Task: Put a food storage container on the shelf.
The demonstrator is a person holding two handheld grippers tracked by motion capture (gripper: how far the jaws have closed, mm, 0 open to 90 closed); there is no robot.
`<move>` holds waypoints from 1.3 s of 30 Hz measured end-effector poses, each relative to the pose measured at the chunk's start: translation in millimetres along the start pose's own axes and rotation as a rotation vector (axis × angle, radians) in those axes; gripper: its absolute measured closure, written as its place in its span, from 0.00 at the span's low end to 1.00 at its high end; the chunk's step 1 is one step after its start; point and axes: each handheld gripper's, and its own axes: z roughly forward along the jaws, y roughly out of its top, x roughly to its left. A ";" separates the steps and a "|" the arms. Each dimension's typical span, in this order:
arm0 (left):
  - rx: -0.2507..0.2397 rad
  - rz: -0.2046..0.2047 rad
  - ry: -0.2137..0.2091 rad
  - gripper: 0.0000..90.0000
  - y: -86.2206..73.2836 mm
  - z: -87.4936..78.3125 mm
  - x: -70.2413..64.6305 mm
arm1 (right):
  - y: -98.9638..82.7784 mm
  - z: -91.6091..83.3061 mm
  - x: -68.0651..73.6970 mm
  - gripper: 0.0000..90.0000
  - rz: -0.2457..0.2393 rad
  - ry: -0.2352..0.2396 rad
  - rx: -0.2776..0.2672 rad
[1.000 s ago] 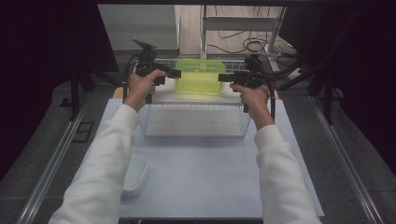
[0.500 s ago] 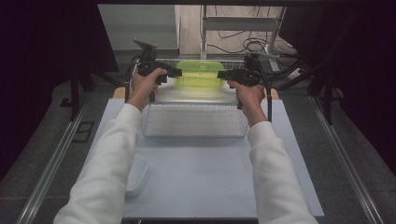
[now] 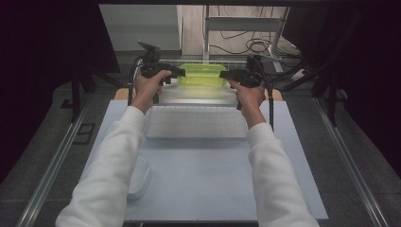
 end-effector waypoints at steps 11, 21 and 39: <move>-0.059 0.128 0.032 0.43 -4.8 -9.8 -16.8 | -6.2 -21.8 19.5 0.49 -0.105 -0.061 -0.110; 0.000 0.168 0.000 0.30 -10.6 -4.9 -22.9 | -10.8 -30.6 27.1 0.44 -0.171 -0.074 -0.098; 0.006 0.199 0.022 0.09 -10.6 -20.6 -20.9 | -14.1 -42.3 21.4 0.45 -0.231 -0.046 -0.070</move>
